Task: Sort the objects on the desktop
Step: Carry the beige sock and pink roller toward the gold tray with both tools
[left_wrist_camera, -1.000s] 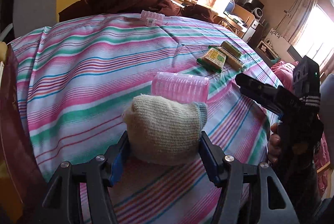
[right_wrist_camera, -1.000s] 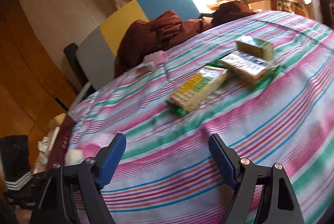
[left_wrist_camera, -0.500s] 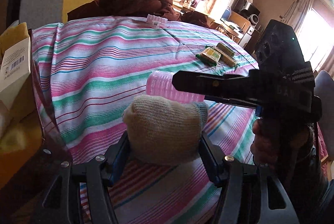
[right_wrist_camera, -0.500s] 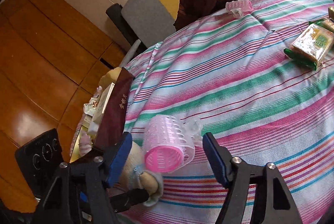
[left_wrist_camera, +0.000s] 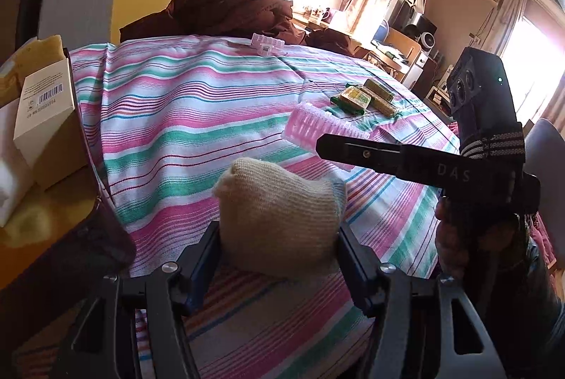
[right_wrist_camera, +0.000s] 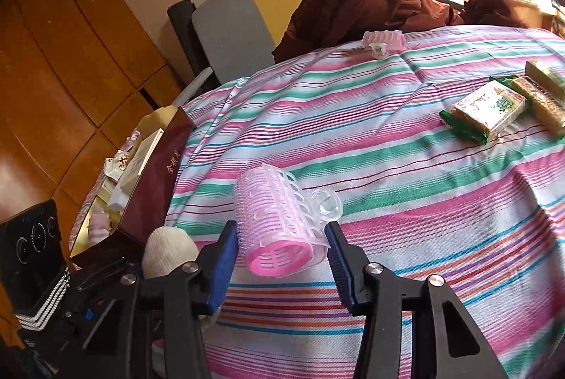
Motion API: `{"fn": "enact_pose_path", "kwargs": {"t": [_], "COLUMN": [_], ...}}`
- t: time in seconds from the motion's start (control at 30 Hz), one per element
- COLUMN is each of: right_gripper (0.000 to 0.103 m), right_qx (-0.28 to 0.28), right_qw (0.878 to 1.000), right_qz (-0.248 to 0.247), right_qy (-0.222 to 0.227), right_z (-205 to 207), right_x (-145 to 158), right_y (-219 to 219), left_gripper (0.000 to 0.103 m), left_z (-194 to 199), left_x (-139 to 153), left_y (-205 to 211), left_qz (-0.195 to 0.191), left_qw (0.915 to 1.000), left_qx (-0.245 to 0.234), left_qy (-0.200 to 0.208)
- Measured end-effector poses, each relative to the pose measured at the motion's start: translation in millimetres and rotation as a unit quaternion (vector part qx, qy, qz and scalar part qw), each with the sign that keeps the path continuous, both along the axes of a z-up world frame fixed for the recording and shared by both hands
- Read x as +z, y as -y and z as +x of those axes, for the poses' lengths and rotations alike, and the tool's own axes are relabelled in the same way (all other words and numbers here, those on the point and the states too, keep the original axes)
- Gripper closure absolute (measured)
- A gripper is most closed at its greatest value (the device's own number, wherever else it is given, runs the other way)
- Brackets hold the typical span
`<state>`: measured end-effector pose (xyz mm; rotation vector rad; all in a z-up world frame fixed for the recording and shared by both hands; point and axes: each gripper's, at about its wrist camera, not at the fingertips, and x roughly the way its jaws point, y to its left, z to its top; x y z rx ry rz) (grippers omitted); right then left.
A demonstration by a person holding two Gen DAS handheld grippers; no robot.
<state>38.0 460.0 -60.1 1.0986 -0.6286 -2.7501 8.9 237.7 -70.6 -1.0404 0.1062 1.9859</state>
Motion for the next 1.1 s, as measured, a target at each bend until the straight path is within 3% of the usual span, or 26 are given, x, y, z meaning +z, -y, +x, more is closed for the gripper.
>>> {"fn": "enact_pose_path", "kwargs": {"t": [0.17, 0.3, 0.53, 0.73, 0.97, 1.1], "right_gripper": [0.053, 0.053, 0.054, 0.053, 0.053, 0.053], "right_qx": [0.007, -0.022, -0.046, 0.001, 0.075, 0.112], "right_qw": [1.0, 0.998, 0.997, 0.997, 0.992, 0.987], "right_qz": [0.023, 0.061, 0.059, 0.064, 0.073, 0.079], "right_qy": [-0.015, -0.019, -0.023, -0.044, -0.067, -0.082], "right_z": [3, 5, 13, 9, -4, -13], "right_x": [7, 11, 18, 29, 43, 53], "right_y": [12, 10, -4, 29, 83, 111], "left_gripper": [0.039, 0.039, 0.039, 0.039, 0.039, 0.039], "left_z": [8, 15, 20, 12, -15, -35], "left_x": [3, 8, 20, 45, 69, 65], "left_y": [12, 21, 54, 112, 188, 219], "left_qz": [0.008, 0.01, 0.031, 0.057, 0.037, 0.004], "left_qw": [1.0, 0.9999, 0.999, 0.9943, 0.979, 0.9709], "left_qx": [0.001, 0.004, 0.028, 0.087, 0.187, 0.223], "left_qy": [-0.002, -0.013, -0.011, -0.023, -0.074, -0.087]}}
